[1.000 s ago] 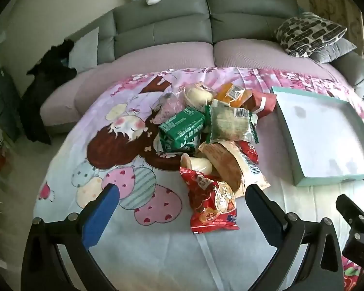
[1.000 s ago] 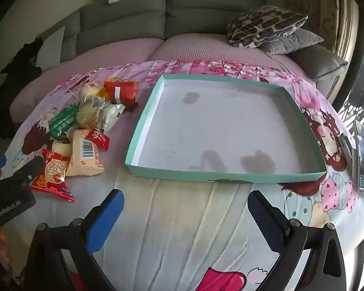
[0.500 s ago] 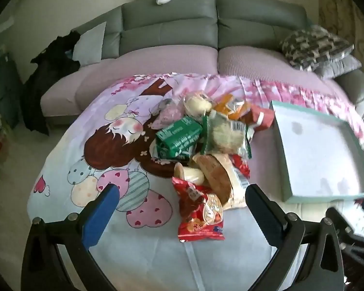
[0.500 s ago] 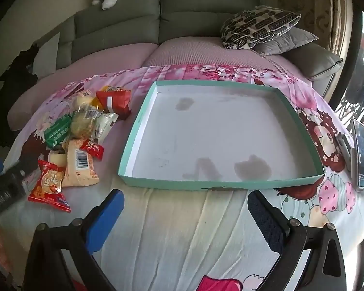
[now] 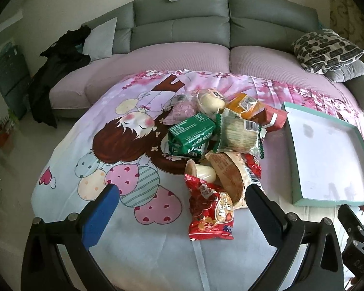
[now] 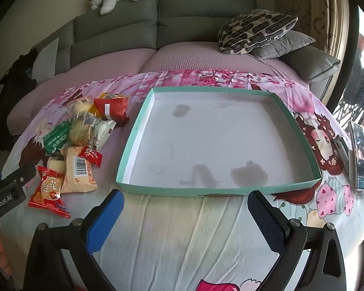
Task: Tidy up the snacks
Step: 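Move both tools toward the snack pile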
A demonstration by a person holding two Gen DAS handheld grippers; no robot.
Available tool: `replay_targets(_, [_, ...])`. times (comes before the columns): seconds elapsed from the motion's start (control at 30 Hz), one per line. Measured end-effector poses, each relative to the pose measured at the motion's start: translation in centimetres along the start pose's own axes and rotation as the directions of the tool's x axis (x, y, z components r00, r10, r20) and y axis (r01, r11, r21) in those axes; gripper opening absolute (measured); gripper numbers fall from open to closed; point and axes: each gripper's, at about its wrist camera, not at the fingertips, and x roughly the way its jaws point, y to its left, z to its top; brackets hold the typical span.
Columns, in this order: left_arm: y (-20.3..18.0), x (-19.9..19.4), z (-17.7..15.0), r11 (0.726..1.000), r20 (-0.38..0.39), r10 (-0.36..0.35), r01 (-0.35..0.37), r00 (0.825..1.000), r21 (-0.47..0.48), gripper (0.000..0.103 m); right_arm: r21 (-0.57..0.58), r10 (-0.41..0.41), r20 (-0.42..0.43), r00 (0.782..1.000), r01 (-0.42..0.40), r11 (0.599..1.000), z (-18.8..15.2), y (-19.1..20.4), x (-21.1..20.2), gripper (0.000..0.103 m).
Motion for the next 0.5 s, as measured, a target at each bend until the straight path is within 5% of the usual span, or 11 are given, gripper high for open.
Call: replay_targets(0.5, [0.1,0.2,0.1,1.0,-0.013,0.013,-0.013,1.0,-0.004,0.103,-0.002,-0.014,0.033,0.999,0.014,1.0,0.7,-0.3,-2.0,0.103])
